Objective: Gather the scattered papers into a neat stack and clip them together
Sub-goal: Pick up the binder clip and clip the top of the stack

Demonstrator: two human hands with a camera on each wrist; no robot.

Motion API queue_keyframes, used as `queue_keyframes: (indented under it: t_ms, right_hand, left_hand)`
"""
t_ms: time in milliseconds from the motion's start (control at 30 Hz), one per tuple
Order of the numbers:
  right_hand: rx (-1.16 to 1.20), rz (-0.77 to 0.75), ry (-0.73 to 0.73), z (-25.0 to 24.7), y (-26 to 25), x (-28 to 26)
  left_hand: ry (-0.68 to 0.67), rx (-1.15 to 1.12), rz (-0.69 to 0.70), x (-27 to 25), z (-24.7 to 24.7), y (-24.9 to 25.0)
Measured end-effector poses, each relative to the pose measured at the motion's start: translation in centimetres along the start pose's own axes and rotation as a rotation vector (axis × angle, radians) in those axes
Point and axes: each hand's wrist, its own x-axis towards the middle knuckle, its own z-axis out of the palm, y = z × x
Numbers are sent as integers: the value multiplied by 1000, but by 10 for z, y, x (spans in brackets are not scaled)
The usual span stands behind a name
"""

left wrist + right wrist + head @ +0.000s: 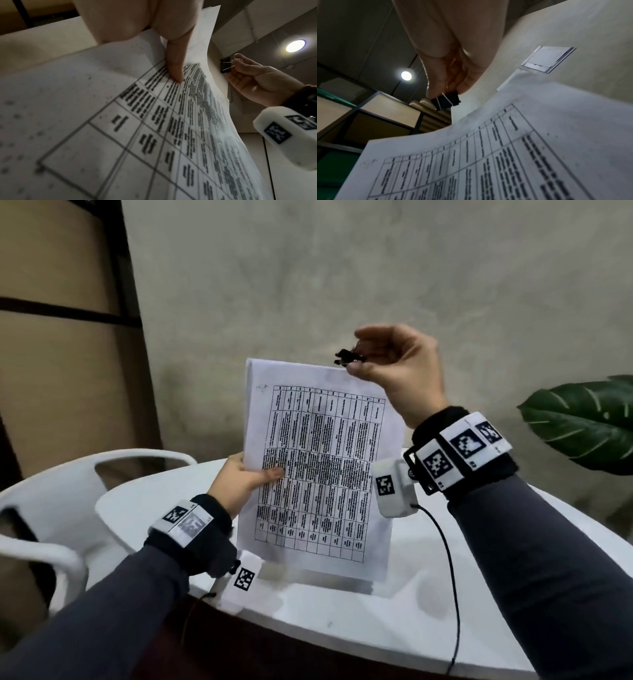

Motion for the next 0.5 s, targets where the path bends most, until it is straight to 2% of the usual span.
queue_keyframes:
  t_ms: [300, 400, 500]
  right_hand:
    - [-84, 33, -78, 2, 9, 1]
    - [-93, 58, -99, -3, 7, 4]
    - [-103, 88, -194, -7, 2, 9]
  left_hand:
    - [-21, 35, 30, -8, -1, -11]
    - [18, 94, 58, -15, 4, -7]
    - [68, 201, 97, -14, 5, -6]
